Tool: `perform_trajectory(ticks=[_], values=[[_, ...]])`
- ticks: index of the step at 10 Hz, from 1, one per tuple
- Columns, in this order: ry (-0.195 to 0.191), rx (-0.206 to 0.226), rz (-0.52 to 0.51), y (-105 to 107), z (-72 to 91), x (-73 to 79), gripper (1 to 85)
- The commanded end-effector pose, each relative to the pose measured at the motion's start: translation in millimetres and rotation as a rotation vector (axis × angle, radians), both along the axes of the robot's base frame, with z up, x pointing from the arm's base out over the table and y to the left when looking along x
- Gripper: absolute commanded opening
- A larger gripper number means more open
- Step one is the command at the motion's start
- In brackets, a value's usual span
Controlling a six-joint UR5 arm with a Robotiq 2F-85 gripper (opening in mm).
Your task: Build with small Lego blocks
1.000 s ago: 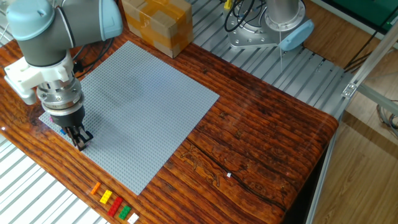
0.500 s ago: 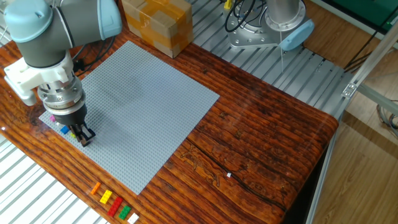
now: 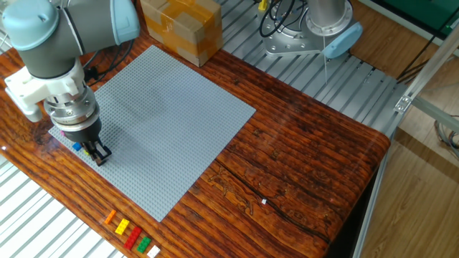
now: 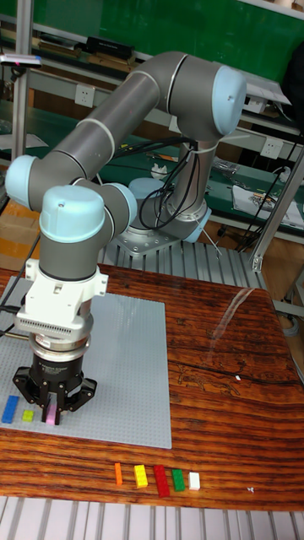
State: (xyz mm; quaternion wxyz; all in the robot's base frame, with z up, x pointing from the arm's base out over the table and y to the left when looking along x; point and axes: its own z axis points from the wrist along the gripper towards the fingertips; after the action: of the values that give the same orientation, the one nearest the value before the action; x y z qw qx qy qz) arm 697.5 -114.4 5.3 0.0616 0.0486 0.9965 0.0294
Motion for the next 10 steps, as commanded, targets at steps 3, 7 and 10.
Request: perform_trajectory(ticks=[3,7,10], values=[[-0.012,0.004,0.014,-0.3,-0.7,3.6,1.0],[-0.026,-0.002,0.027,-2.2,0.2,6.5,1.0],[-0.036,-0.002,0.037,-2.4,0.8,8.2,1.0]])
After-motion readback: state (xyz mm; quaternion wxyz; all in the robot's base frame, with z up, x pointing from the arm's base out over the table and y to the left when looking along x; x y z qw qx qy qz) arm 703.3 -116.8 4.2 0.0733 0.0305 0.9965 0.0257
